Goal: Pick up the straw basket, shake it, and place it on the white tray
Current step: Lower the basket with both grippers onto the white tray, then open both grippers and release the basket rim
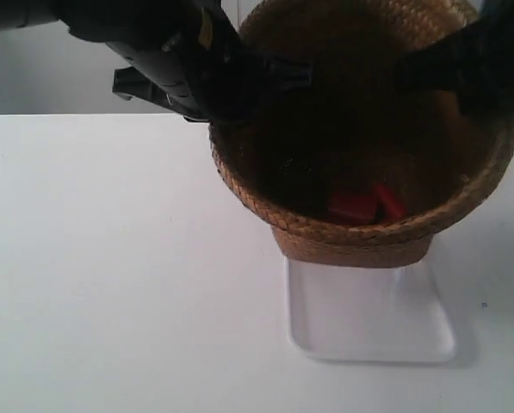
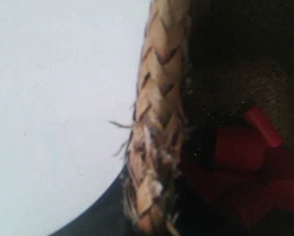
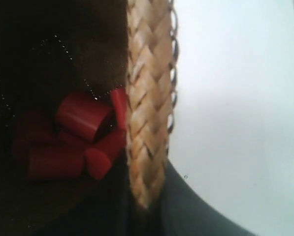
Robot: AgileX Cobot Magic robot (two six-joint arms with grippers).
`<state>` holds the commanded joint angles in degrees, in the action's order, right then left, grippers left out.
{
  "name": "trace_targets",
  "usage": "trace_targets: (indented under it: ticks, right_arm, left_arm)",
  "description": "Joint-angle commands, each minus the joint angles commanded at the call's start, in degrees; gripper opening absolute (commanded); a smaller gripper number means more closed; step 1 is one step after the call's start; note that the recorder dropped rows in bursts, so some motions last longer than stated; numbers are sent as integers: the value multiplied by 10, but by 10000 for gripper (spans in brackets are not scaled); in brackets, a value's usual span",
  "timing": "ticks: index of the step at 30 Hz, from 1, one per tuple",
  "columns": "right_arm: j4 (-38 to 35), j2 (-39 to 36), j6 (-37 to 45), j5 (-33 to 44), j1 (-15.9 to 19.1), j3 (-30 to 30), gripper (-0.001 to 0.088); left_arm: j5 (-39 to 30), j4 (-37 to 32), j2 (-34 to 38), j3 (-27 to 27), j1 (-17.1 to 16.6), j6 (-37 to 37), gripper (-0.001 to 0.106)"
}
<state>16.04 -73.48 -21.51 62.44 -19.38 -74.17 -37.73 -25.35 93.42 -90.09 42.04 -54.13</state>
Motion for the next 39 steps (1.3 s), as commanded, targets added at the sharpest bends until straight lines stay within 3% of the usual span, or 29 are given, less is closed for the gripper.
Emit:
trace_targets:
  ticks: [6, 16, 39]
  right_arm:
    - [-130, -43, 103, -9, 98, 0, 0]
    - [-126, -54, 168, 21, 178, 0, 0]
    - [-105, -104, 189, 34, 189, 0, 0]
  left_arm:
    - [8, 67, 16, 0, -36, 5, 0]
    - [27, 104, 51, -16, -36, 16, 0]
    - [39, 174, 90, -33, -36, 29, 0]
